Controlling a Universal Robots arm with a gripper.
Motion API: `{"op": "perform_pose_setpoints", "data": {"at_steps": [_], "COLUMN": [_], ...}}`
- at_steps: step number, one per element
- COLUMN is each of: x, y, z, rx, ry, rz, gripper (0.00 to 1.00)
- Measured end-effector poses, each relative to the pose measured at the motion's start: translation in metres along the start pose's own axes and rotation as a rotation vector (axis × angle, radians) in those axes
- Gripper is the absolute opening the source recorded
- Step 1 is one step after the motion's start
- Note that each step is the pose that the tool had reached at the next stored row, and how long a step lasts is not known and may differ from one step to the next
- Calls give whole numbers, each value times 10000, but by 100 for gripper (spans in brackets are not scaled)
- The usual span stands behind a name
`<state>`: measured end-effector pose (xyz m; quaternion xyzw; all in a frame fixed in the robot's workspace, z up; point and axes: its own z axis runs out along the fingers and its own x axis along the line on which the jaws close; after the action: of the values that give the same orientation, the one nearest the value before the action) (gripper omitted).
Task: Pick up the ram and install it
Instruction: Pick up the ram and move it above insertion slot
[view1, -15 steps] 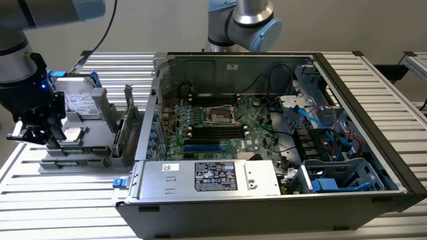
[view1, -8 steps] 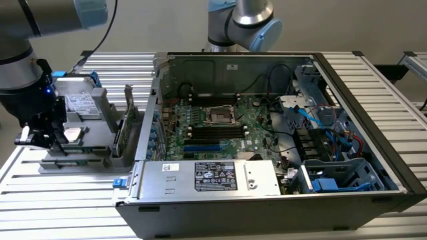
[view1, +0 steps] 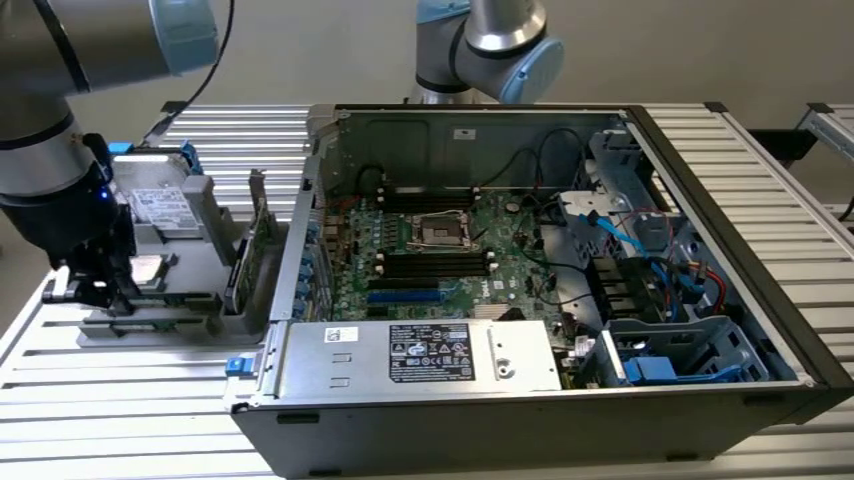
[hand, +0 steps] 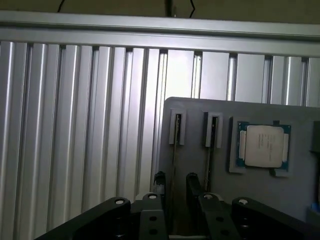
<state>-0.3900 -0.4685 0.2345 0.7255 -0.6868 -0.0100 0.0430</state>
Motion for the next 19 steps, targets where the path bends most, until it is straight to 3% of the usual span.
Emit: {"op": "perform_pose_setpoints", "data": {"at_steps": [10,19], "x": [35,32], "y": [-99,-160], "z": [130,288], "rx": [11,15], "ry": [-72,-74], "rz": [-137,-170], "gripper": [31,31]}}
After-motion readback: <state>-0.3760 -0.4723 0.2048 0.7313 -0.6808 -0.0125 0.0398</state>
